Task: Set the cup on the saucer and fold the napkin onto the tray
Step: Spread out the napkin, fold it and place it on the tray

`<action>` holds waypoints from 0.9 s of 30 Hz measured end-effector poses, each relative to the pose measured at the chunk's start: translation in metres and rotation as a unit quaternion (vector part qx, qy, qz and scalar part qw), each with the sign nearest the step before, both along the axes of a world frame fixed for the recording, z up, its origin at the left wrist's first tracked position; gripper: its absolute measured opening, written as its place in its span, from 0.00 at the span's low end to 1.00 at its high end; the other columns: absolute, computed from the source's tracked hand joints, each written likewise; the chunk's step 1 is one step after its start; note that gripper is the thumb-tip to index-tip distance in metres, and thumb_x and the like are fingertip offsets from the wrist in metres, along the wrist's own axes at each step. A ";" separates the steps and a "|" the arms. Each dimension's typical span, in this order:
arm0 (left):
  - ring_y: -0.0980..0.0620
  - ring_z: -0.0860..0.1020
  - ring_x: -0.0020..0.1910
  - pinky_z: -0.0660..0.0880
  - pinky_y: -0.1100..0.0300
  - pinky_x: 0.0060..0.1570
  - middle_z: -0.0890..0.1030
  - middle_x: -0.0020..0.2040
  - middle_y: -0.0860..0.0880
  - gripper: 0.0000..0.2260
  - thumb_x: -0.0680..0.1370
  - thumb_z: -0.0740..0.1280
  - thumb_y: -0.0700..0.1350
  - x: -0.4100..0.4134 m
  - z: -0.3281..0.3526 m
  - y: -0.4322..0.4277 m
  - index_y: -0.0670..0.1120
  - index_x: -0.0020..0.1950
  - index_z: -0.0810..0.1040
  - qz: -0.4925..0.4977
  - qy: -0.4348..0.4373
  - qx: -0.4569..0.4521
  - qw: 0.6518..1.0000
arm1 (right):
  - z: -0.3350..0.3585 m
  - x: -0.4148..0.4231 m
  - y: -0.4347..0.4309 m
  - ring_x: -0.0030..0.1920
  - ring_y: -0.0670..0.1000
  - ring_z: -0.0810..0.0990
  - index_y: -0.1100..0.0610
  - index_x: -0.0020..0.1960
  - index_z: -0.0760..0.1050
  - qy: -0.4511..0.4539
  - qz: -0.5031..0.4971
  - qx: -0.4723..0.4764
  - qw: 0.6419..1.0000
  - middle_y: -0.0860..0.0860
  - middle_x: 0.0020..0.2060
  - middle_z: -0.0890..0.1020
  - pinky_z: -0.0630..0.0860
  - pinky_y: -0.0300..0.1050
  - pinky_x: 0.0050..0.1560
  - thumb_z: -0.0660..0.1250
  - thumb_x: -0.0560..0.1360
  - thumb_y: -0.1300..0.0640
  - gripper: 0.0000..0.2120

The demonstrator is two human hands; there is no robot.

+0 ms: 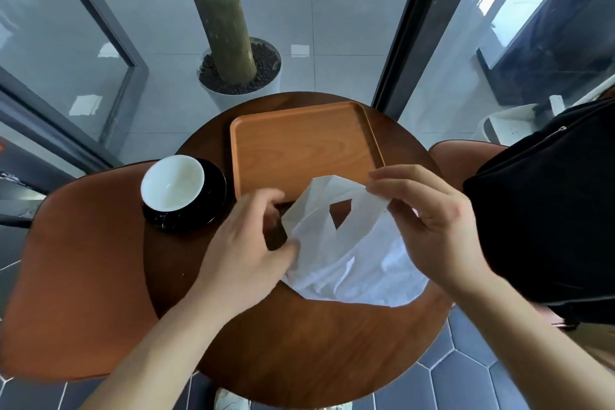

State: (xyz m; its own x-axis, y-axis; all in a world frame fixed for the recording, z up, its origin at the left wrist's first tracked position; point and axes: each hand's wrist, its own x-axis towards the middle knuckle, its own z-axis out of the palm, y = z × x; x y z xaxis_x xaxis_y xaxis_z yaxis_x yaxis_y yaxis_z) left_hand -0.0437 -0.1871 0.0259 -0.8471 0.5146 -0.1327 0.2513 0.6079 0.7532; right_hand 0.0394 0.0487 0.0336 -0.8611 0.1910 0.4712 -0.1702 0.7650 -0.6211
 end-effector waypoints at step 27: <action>0.61 0.75 0.65 0.76 0.46 0.60 0.84 0.51 0.62 0.13 0.70 0.70 0.56 -0.072 0.011 -0.022 0.56 0.29 0.71 -0.138 0.156 0.027 0.978 | 0.014 -0.043 0.114 0.33 0.44 0.79 0.51 0.38 0.83 0.007 -0.302 -0.402 0.864 0.47 0.33 0.83 0.78 0.41 0.38 0.77 0.71 0.55 0.05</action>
State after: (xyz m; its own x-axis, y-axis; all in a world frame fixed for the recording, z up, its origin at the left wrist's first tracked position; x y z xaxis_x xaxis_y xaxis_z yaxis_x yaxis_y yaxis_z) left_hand -0.1162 -0.2087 0.0368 -0.6701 0.7282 0.1436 0.6230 0.4467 0.6422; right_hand -0.0032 0.1625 0.0475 -0.4853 0.8743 -0.0128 0.0970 0.0392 -0.9945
